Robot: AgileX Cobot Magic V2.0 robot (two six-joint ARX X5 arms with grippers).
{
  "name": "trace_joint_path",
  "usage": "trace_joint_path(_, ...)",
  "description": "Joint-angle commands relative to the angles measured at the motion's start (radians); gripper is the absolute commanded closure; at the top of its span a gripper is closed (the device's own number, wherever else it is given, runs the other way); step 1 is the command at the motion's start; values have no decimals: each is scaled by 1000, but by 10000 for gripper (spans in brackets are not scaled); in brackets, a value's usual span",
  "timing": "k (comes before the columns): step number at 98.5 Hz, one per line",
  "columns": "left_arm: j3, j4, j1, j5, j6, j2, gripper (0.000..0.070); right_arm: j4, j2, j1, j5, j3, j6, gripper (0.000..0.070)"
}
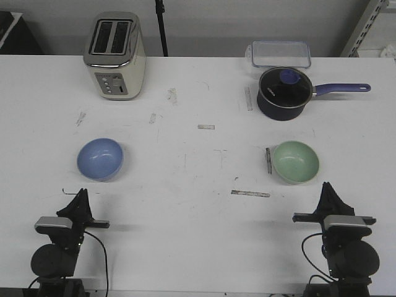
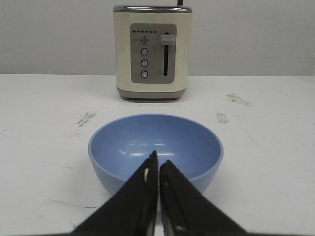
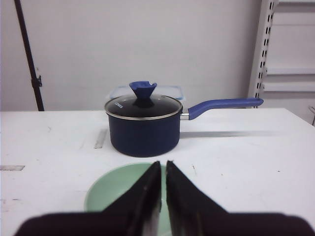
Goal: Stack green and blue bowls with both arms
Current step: 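Move the right gripper forward toward the pale green bowl, then lower the right gripper and grasp the green bowl's rim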
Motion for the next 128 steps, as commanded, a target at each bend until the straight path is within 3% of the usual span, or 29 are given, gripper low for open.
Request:
trace_joint_path(1,-22,13,1,1,8,-2,698,4,59,0,1,43,3,691)
trace_joint_path(51,-22,13,1,1,8,-2,698,-161,606,0,-1,416,3,691)
trace_joint_path(89,-22,13,1,1,8,-2,698,-486,901,-5,-4,778,13,691)
trace_joint_path(109,-22,13,1,1,8,-2,699,-657,1023,-52,-21,936,117,691)
trace_joint_path(128,-22,13,1,1,8,-2,698,-724,1097,-148,-117,975,197,687)
